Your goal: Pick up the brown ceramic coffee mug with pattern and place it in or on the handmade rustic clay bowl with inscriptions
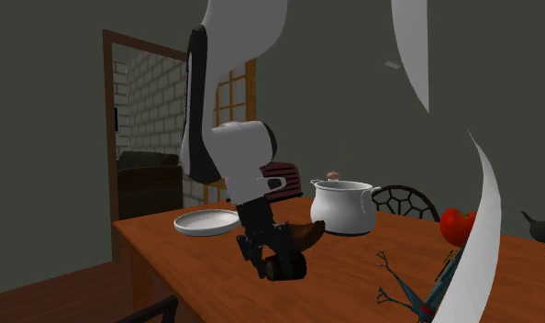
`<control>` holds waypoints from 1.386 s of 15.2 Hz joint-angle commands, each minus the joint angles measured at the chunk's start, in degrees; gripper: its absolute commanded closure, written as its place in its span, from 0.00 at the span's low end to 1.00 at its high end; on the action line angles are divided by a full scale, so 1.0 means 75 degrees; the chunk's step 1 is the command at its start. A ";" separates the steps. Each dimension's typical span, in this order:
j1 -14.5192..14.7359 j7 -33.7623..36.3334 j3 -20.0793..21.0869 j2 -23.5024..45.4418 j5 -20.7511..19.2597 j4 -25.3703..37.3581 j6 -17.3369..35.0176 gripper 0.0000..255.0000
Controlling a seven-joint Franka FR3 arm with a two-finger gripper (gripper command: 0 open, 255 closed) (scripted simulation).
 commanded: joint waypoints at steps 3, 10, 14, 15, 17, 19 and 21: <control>0.0014 -0.0081 0.0020 -0.0360 0.0047 -0.0041 -0.0316 1.00; 0.0025 -0.0247 0.0040 -0.0953 0.0121 -0.0052 -0.0884 1.00; 0.0033 -0.0341 0.0050 -0.1270 0.0162 -0.0022 -0.1222 1.00; 0.0035 -0.0365 0.0052 -0.1346 0.0172 -0.0010 -0.1307 1.00; 0.0040 -0.0411 0.0057 -0.1495 0.0191 0.0018 -0.1480 1.00; 0.0045 -0.0458 0.0061 -0.1639 0.0210 0.0054 -0.1655 1.00; 0.0051 -0.0504 0.0065 -0.1778 0.0228 0.0095 -0.1831 1.00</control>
